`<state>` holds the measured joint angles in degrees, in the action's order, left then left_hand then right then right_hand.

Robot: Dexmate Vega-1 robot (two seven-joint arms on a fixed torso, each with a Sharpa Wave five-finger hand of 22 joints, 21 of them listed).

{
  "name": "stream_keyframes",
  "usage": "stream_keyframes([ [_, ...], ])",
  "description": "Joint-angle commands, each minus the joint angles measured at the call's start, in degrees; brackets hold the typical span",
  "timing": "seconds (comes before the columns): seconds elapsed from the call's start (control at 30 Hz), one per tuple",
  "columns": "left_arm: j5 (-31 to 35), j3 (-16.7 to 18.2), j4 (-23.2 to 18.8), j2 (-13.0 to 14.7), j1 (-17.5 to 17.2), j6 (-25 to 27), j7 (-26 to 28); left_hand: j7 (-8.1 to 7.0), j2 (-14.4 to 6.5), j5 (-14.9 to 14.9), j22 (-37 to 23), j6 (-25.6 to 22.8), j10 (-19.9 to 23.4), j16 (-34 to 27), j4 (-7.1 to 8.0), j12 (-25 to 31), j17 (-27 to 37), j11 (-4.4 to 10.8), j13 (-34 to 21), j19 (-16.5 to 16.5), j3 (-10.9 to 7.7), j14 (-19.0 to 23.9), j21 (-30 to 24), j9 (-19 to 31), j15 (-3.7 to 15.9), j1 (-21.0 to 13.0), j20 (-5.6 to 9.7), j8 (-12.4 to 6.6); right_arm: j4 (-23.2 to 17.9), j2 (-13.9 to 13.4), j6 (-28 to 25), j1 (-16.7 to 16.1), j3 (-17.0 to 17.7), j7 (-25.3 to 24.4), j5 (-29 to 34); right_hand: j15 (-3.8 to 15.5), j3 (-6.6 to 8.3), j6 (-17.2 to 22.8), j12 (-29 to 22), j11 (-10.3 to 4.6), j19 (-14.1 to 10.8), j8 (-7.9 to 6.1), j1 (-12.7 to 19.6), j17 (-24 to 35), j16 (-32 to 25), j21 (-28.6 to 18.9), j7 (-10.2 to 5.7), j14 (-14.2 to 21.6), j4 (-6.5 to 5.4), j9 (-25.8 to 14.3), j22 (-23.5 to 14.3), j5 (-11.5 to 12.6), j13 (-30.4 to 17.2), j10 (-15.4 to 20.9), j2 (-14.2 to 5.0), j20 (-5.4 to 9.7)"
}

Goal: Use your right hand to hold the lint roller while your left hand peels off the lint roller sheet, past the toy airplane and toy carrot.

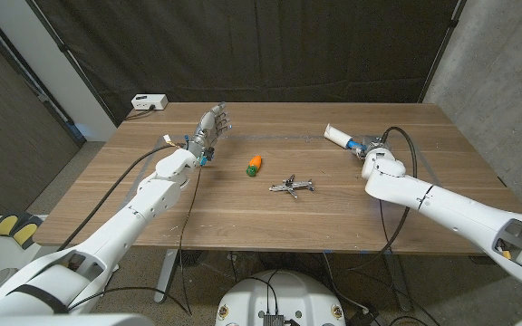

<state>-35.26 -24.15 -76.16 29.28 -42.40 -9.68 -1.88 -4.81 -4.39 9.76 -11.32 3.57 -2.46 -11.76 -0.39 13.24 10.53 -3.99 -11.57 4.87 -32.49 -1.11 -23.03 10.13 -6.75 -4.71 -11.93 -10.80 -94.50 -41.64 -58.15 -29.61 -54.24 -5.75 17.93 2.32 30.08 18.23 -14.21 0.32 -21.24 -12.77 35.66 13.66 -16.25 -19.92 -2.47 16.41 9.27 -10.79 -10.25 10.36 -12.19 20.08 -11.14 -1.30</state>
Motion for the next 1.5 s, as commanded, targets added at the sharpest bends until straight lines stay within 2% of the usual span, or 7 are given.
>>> stream_keyframes([
  [0.03, -0.1, 0.2, -0.2, 0.1, -0.1, 0.0, 0.0, -0.22, -0.4, 0.1, -0.3, 0.0, 0.2, 0.3, -0.03, 0.1, 0.3, -0.13, -0.3, 0.1, -0.06, -0.2, 0.0, 0.2, -0.32, 0.5, -0.26, 0.02, 2.8, 1.8, -0.1, 1.4, -3.3, -2.4, 3.3, 3.78, 1.49, 4.1, -1.5, -0.77, -2.8, -1.21, 4.7, 1.3, -2.7, -1.0, -0.62, 4.6, 0.0, -0.4, -0.4, 0.5, -0.3, 4.3, -0.02, 0.7],
  [0.27, 0.0, 0.3, -1.1, 0.6, -0.6, 0.4, 0.5, -0.16, -0.4, 0.1, -0.3, 0.0, 0.2, 0.3, -0.04, 0.1, 0.3, -0.08, -0.3, 0.0, -0.06, -0.2, 0.0, 0.2, -0.31, 0.5, -0.26, 0.03, 5.8, 3.4, 2.1, 2.6, -5.1, -2.6, 5.4, 6.66, 0.67, 10.1, -4.8, -2.68, -6.1, -1.83, 10.5, 6.2, -8.8, -2.7, -1.58, 11.6, -1.22, -0.5, -0.8, 0.2, -1.8, 11.2, 0.28, 2.32],
  [0.43, 0.0, 0.5, -2.0, 1.0, -1.2, 0.7, 1.0, -0.19, -0.4, 0.1, -0.3, 0.1, 0.2, 0.3, -0.05, 0.0, 0.3, -0.11, -0.3, 0.0, -0.08, -0.2, 0.0, 0.2, -0.29, 0.6, -0.26, 0.07, 8.1, 4.4, 4.4, 2.8, -5.5, -3.4, 6.5, 8.77, -2.54, 19.0, -12.2, -3.91, -8.4, -2.57, 8.2, 14.0, -16.6, -5.5, -2.46, 21.3, -8.26, -0.7, -1.6, 0.8, -5.0, 21.3, -0.95, 4.4],
  [0.6, -0.1, 0.8, -3.0, 1.4, -1.8, 0.9, 1.5, -0.23, -0.4, 0.2, -0.3, 0.2, 0.0, 0.4, -0.11, 0.0, 0.3, -0.1, -0.3, 0.1, -0.13, -0.2, 0.1, 0.2, -0.33, 0.5, -0.26, 0.13, 8.8, 4.8, 6.2, 1.9, -4.4, -4.9, 7.0, 9.15, -2.07, 26.2, -18.4, -4.44, -9.9, -3.54, 8.8, 19.9, -21.4, -8.1, -1.98, 27.8, -11.3, -1.2, -2.5, 1.5, -8.2, 27.9, -0.56, 4.81],
  [0.83, -0.1, 0.8, -3.7, 1.8, -1.9, 1.5, 1.6, -0.29, -0.5, 0.2, -0.3, 0.4, 0.0, 0.4, -0.22, -0.1, 0.2, -0.07, -0.3, 0.0, -0.23, -0.2, 0.1, 0.2, -0.19, 0.4, -0.26, 0.18, 9.2, 5.9, 8.8, -1.8, -1.0, -13.5, 8.3, 9.74, -3.94, 31.5, -29.3, -6.35, -11.4, -7.25, 13.2, 37.0, -33.5, -16.1, -1.02, 34.0, -10.54, -7.3, -7.6, 2.4, -20.1, 30.1, -0.44, 5.61],
  [1.03, 0.0, 0.6, -3.5, 1.6, -1.6, 1.6, 1.4, -0.26, -0.5, 0.2, -0.3, 0.5, -0.1, 0.4, -0.31, -0.1, 0.2, -0.1, -0.3, 0.1, -0.3, -0.2, 0.2, 0.2, -0.24, 0.3, -0.27, 0.21, 10.1, 7.1, 14.4, -6.6, 3.9, -25.1, 8.2, 10.06, -3.4, 31.4, -39.3, -9.22, -12.2, -11.74, 16.5, 53.6, -40.9, -24.3, -0.68, 35.0, -12.64, -14.7, -11.2, 3.5, -36.6, 29.5, -0.35, 5.75],
  [1.5, 0.3, 0.0, -2.6, 1.0, -0.5, 1.6, 0.7, -0.29, -0.5, 0.2, -0.3, 0.6, -0.1, 0.5, -0.44, -0.1, 0.2, -0.22, -0.3, 0.0, -0.39, -0.2, 0.2, 0.2, -0.29, 0.3, -0.27, 0.17, 18.5, 14.1, 40.1, -14.0, 17.2, -49.4, -2.2, 10.15, -3.09, 31.7, -39.8, -9.06, -14.1, -12.66, 17.8, 56.4, -42.4, -27.6, -0.37, 35.5, -12.7, -15.5, -11.9, 3.7, -37.6, 30.5, 0.01, 6.05],
])
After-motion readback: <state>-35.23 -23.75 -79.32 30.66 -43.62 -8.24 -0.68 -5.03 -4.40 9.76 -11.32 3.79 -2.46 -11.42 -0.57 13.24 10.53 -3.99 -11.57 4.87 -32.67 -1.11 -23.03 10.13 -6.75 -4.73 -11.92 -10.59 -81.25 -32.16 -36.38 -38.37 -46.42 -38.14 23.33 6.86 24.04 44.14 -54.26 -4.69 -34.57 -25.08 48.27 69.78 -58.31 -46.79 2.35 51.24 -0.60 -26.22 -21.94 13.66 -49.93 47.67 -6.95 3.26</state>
